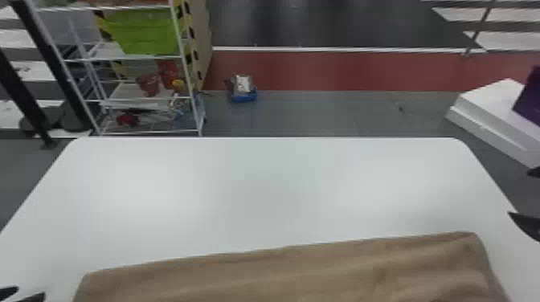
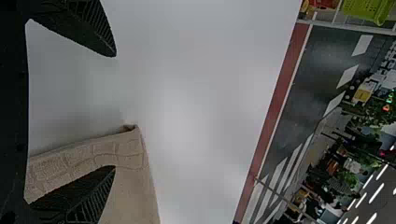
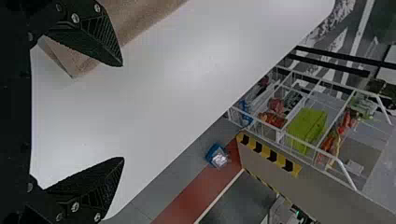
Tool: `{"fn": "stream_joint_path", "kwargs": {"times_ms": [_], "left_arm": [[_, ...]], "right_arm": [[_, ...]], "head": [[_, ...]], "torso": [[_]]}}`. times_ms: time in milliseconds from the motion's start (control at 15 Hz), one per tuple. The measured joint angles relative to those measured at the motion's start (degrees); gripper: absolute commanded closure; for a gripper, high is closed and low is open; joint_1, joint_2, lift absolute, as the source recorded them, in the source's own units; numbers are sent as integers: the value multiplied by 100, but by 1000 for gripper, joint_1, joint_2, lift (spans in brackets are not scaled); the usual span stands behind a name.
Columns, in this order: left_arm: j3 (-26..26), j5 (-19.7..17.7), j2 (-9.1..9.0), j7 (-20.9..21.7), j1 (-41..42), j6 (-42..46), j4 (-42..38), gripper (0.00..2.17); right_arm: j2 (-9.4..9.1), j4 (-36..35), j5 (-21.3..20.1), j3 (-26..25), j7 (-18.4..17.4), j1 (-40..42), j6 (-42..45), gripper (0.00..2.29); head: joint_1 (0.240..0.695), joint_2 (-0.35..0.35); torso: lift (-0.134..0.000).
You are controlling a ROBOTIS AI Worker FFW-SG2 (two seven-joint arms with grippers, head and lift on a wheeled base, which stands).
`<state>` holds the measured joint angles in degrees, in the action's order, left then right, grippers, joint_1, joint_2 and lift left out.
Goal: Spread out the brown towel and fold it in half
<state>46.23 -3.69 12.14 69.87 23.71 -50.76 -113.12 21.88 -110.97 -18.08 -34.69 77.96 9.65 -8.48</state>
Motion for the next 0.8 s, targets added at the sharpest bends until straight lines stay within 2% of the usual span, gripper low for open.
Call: {"fn": "stream_joint_path", "kwargs": {"times_ms": [200,400,667,800], "left_arm": [[10,0,-10,-2,3,1,2,19],[-7,-6,-17,-62,3,16,40,19],[-54,-35,-34,-80,3,86,76,19],[-61,-42,-36,-79,4,137,117,19]], "right_arm": [[172,-592,-561,209,0,629,440,218],[388,-984,-728,118,0,1219,524,319],[530,-1059,-1201,164,0,1802,686,377],[555,-1012,-1424,270,0,1970,698,498]], "head": [[695,83],[695,87],[695,67],[695,61]], "torso": [[-124],[-124],[-124],[-124]]}}
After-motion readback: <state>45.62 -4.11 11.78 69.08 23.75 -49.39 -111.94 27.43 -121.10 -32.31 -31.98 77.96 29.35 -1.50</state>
